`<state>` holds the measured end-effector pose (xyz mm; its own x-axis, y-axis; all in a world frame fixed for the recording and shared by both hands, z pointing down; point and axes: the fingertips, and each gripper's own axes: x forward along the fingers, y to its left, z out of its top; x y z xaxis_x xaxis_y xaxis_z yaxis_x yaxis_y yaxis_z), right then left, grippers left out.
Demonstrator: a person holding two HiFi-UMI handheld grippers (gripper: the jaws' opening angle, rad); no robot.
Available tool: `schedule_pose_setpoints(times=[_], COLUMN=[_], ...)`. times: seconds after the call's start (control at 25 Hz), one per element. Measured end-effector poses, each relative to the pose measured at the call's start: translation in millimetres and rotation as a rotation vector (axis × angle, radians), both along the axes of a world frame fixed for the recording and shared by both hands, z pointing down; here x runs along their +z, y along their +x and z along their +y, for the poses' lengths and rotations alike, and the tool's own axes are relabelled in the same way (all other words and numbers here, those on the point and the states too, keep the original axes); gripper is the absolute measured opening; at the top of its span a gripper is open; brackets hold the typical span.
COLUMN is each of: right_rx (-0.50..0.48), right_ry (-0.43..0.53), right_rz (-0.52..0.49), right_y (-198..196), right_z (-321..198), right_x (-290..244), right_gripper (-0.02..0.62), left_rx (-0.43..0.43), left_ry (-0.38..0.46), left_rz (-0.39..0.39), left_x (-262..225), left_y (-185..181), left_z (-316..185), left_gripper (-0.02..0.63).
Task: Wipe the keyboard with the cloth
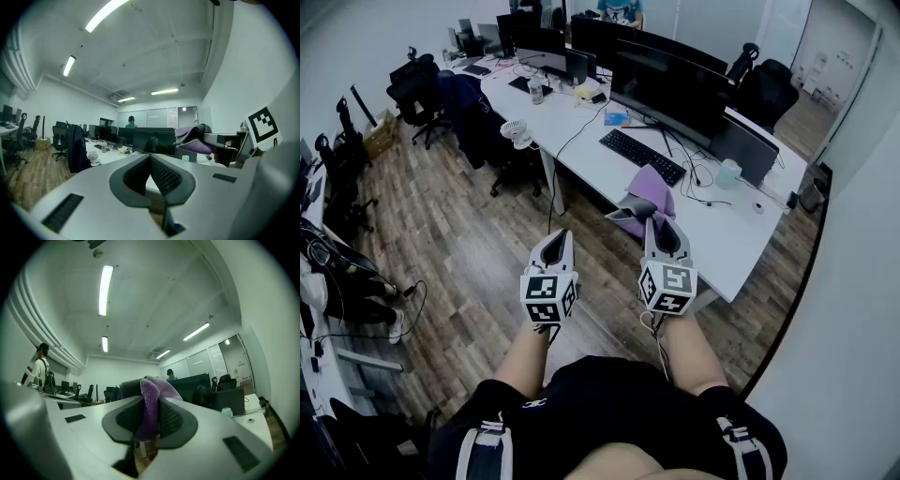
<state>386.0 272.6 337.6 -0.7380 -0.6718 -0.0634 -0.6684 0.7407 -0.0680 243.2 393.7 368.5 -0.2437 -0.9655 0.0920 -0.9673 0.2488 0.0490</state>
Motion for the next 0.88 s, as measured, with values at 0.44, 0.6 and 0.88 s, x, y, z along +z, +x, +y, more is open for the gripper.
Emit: schedule_pose_setpoints(times=[0.44, 0.6, 0.88], right_rx=[0.021, 0.034, 0.049], right_ry=[0.01, 0.006, 0.003], right_rz=[0.003, 0.014, 0.032], right_y=[-60.7, -82.9, -110.0], right_z=[6.8, 15.1, 8.1], right_x=[6.0, 10.7, 14.5], right_gripper=[0.089, 0.089, 0.089], left_rx=[0.028, 0.049, 0.062], left_ry=[0.014, 0.015, 0.007], left_rz=[0.008, 0.019, 0.028], left_x=[8.6, 13.5, 21.2], left_y=[-59.3, -82.2, -109.2], left_z=[1.2, 3.8, -1.9], left_gripper=[0.011, 0.011, 0.011])
